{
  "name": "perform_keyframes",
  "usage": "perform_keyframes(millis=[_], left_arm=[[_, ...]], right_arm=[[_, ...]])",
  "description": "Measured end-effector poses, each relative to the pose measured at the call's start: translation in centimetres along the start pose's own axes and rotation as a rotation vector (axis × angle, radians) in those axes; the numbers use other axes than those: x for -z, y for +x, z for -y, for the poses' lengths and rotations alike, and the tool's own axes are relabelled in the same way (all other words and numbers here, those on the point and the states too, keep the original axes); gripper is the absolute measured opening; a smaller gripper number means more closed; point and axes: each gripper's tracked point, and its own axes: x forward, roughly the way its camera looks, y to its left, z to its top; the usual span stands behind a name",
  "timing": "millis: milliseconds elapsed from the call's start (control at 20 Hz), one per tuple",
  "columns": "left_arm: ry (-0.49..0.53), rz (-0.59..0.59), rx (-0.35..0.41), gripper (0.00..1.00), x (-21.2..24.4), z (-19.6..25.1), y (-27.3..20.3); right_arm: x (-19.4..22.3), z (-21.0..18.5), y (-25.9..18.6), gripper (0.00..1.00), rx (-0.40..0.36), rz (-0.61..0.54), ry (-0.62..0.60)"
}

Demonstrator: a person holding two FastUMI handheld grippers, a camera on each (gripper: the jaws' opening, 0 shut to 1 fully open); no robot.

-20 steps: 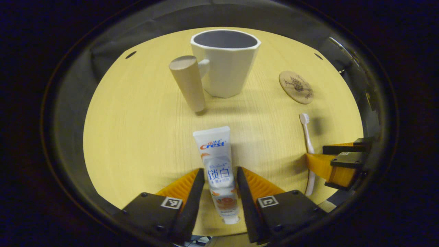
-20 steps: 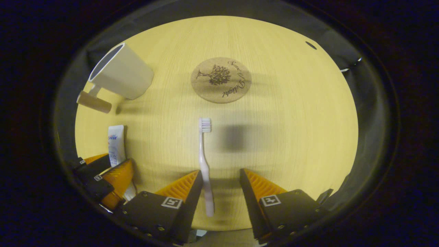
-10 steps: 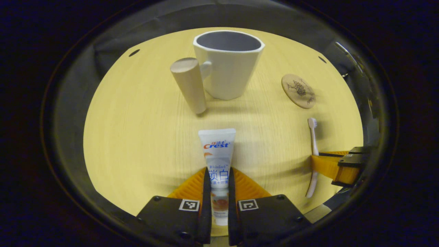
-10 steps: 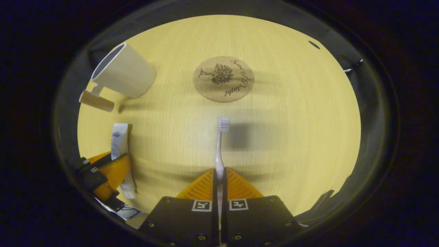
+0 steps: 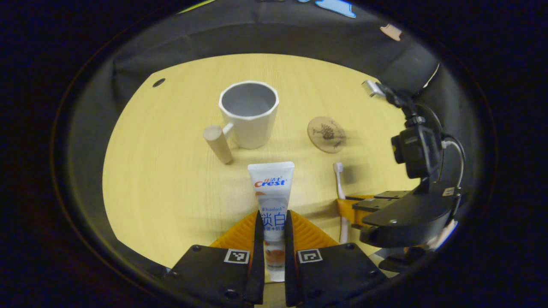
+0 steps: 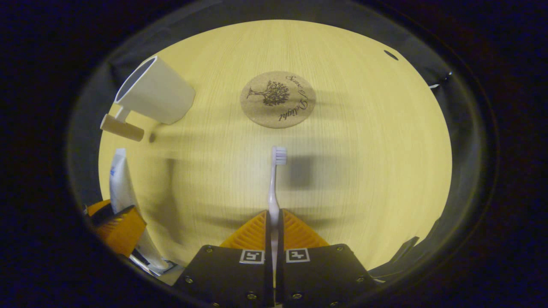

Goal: Put the toothbrush and toothpaste on the desktop into the cup, then pick up the cup and place it on the coaster on the desktop.

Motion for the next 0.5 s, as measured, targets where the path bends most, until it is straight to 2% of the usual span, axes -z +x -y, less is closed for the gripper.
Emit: perform_keyframes(millis=[250,500], left_arm=[[0.01,0.118,0.025,0.27,-6.8,1.0,-4.4],[0.053,0.214,-0.015,0.27,-13.7,-1.0,-4.4]], right_arm=[[-0.1,0.0,0.0,0.04,-0.005,0.002,-0.006],[0.0,0.0,0.0,0.04,-0.007,0.008,-0.015]])
